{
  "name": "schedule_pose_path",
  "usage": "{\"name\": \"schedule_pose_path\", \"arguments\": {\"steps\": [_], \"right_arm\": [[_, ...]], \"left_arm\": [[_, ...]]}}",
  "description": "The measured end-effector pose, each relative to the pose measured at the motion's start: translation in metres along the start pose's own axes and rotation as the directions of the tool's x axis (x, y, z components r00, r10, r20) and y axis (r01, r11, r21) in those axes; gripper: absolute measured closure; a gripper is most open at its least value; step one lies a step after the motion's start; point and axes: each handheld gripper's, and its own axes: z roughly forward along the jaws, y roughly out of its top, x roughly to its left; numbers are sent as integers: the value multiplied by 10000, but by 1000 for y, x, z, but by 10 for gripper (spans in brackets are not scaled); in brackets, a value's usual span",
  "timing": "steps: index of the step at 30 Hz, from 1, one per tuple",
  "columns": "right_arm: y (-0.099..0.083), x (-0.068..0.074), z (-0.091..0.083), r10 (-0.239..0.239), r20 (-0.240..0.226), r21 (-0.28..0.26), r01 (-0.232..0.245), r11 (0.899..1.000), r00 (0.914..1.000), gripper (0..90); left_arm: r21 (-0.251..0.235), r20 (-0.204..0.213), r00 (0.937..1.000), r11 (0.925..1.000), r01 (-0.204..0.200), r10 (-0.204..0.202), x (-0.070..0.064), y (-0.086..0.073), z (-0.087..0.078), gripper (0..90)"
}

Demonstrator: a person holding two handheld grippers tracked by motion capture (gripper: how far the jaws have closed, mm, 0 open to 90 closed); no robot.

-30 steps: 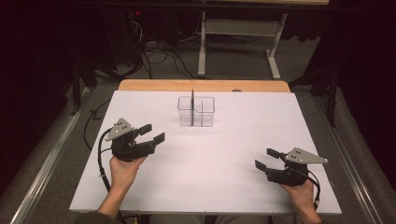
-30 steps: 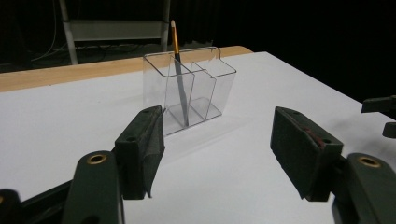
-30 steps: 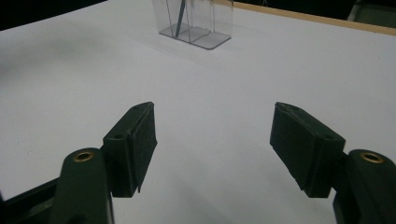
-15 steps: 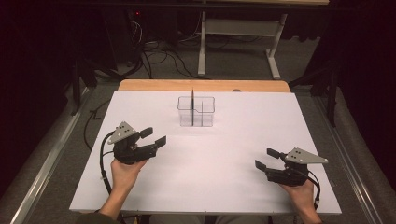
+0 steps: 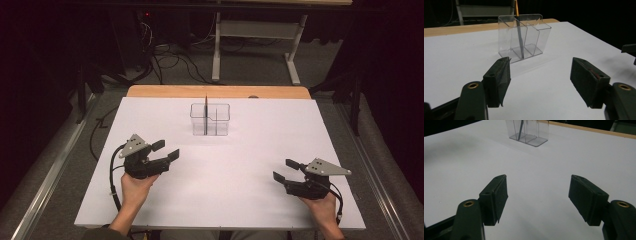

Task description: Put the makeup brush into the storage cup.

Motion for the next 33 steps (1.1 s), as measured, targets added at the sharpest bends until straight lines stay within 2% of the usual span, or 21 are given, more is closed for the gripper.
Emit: {"name": "schedule_pose_path", "arguments": {"steps": [16,23,27,33], "right_arm": [[0,0,0,-29,-13,13,29,10000,10000,333],[0,0,0,-41,0,40,41,10000,10000,333],[0,0,1,-46,-5,50,46,10000,10000,333],[0,0,1,-59,-12,45,59,10000,10000,333]], "left_arm": [[68,-10,10000,10000,72,-72,1,-10,0,328],[20,41,9995,9995,322,-322,3,-15,-1,325],[156,-30,9997,9996,222,-222,3,-17,-1,321],[275,-48,9994,9991,331,-330,5,-21,2,319]]}}
